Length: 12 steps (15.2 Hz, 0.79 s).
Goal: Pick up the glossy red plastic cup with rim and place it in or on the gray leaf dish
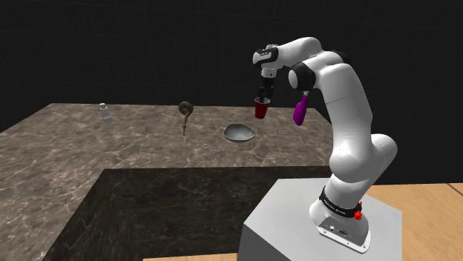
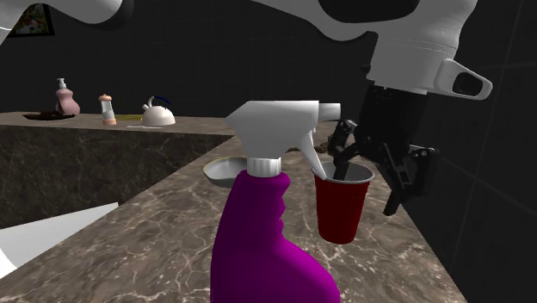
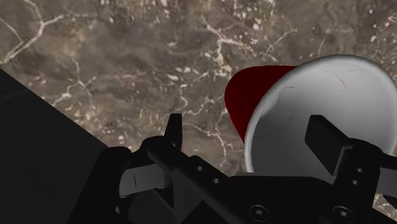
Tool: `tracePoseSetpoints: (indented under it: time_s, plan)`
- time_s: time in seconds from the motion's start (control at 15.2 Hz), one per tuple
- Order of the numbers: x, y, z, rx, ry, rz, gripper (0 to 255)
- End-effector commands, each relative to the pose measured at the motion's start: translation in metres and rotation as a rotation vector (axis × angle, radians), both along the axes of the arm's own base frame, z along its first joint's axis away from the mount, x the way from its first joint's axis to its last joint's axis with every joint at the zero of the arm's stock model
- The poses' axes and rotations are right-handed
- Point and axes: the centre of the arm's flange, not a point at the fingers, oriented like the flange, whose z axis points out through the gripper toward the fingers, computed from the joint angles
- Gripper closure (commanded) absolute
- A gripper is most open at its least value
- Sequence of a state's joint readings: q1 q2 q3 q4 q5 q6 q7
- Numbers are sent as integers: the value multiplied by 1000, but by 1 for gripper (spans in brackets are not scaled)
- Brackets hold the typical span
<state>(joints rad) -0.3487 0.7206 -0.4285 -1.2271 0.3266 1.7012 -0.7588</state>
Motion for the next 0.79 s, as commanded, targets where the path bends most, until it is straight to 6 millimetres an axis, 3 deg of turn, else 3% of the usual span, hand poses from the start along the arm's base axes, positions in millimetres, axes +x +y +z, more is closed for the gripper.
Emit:
tracePoseSetpoints:
  time_s: [0.0, 0.4, 0.46, 0.73]
  plan:
    - [0, 1, -3, 0, 0, 0, 0]
    - [0, 1, -3, 0, 0, 0, 0]
    - [0, 1, -3, 0, 0, 0, 255]
    - [0, 1, -3, 0, 0, 0, 255]
